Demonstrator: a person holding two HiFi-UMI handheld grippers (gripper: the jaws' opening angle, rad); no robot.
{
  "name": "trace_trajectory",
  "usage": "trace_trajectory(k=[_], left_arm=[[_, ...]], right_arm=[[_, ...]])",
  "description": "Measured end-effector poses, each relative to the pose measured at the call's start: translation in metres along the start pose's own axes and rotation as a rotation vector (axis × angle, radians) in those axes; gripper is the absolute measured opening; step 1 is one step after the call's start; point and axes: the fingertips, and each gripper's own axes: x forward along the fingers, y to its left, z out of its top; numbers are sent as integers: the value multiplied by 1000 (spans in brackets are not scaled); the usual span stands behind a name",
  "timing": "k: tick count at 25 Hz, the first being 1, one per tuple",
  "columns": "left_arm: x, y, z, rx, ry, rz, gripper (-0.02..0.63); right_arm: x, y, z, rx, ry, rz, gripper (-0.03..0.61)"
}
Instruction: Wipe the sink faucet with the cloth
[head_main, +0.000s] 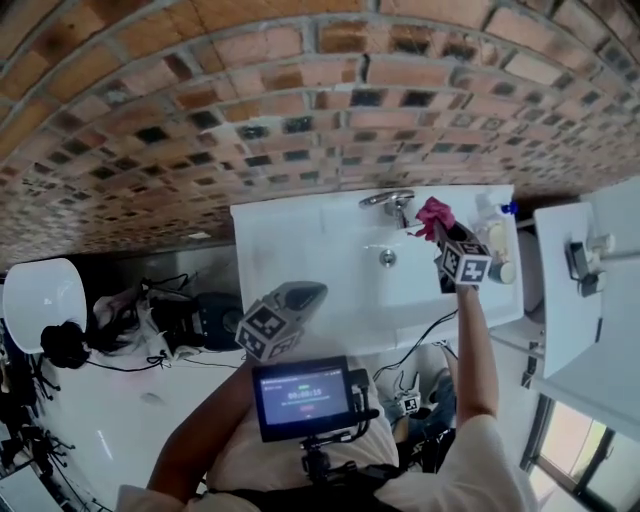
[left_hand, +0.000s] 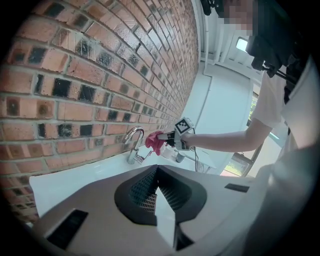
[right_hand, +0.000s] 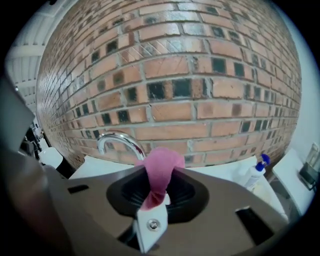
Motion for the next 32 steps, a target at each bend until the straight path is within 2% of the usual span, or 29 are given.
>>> trace_trajectory(k=[6,10,15,20,32], left_arm=[[-8,2,-6,0,10,32,-9],[-11,7,-13,-22,13,66,-9],[-9,12,-25,-60,22,104,-9],[-15,18,-34,-89,32,132,-8],[-12,15,-46,-98,63,100,-8]], right_arm=[[80,-32,-5,-107,201,17,94],[127,-33,-21,-177,325,102,94],[164,-34,-55,-128,434,217,94],[182,-32,-75,-62,466,288,94],[186,-20,-87,33,447,298,94]])
